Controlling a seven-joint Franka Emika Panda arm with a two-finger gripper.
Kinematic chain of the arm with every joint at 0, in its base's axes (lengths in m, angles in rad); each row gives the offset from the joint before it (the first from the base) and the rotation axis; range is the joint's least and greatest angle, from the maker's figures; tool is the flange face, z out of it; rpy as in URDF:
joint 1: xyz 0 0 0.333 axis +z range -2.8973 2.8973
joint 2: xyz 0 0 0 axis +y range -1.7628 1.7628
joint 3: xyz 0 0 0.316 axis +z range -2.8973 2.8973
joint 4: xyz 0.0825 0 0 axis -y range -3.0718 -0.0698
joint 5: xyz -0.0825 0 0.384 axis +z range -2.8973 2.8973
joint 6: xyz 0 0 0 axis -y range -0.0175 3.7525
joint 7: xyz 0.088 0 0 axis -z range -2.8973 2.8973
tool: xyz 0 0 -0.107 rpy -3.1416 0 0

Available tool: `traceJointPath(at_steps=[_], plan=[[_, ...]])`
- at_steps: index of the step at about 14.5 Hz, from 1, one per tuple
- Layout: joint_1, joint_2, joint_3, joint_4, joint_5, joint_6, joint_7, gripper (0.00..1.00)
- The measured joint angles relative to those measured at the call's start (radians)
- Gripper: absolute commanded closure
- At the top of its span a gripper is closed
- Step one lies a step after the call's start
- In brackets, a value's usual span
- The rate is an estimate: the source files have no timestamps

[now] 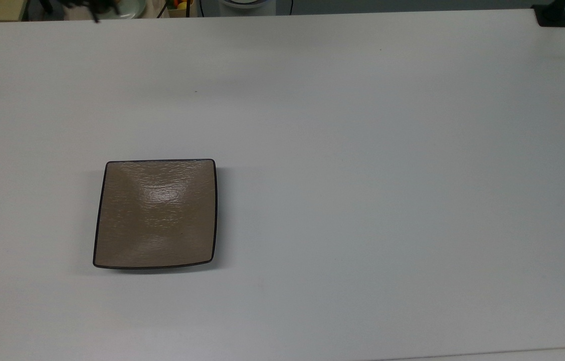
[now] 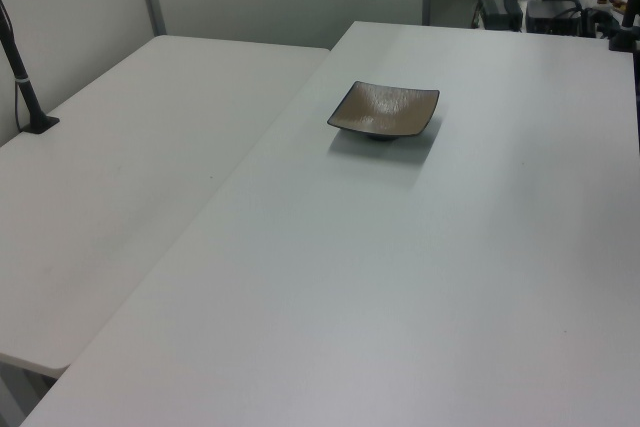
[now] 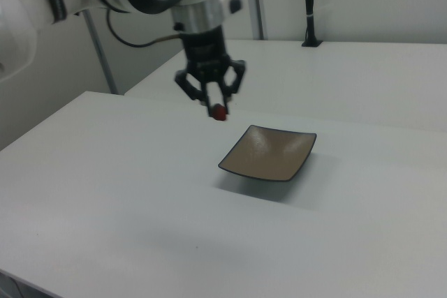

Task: Strawberries on a ceramic plate
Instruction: 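Lift the held strawberry and carry it toward the square plate, then lower the strawberry onto the plate center and open the gripper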

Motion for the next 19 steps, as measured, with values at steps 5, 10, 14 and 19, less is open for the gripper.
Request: traceJointPath(at_steps=[5,10,14,19], plan=[[0.133,0.021,-0.001,-0.011,0.0,0.034,0.122,0.98],[0.143,0.107,-0.005,-0.028,0.018,0.229,0.132,0.98],[0.14,0.201,-0.007,-0.03,0.023,0.437,0.156,0.98],[0.14,0.318,-0.007,-0.03,0.023,0.691,0.186,0.97]])
